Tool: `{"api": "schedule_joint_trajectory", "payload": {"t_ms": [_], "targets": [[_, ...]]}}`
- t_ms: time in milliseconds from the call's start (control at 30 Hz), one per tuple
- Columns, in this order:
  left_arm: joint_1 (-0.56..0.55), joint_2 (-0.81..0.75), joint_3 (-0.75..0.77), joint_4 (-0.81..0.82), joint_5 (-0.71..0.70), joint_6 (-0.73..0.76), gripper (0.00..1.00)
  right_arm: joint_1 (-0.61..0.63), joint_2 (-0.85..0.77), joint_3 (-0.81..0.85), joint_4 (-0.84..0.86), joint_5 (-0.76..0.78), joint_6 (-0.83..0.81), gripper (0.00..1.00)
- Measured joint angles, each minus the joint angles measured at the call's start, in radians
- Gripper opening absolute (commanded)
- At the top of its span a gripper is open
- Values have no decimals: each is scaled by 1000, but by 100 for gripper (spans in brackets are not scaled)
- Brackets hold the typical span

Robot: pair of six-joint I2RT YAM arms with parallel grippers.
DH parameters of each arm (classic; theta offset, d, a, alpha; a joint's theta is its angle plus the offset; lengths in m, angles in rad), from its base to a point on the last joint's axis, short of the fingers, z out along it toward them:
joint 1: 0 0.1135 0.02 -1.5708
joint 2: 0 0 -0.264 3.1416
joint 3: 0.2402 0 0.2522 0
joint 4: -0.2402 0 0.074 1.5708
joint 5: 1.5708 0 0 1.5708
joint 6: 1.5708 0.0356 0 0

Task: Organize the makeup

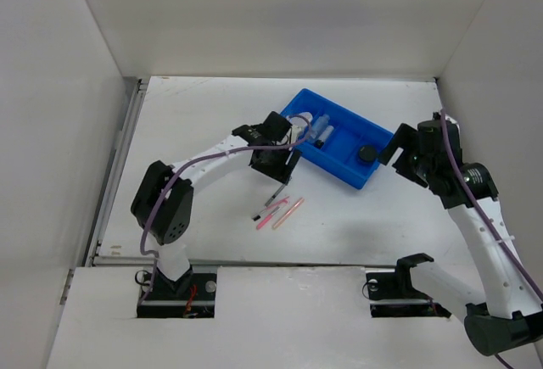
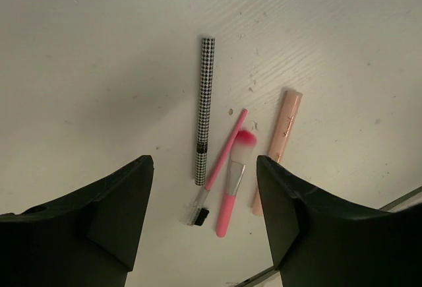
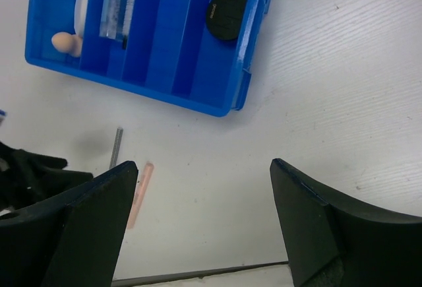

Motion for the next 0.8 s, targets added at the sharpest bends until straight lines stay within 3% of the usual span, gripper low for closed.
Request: {"api": "schedule_joint_trajectory", "payload": {"t_ms": [333,700,800], "targets": [[-24,110,-38,53,3,-66,61,0,-43,-17,-3,0,-1,88],[-24,214,-45,113,-66,-97,44,0,-53,-23,-6,0,-1,88],[-24,217,-45,119,-73,-106,27,0,-54,-23,-7,0,-1,88]]}}
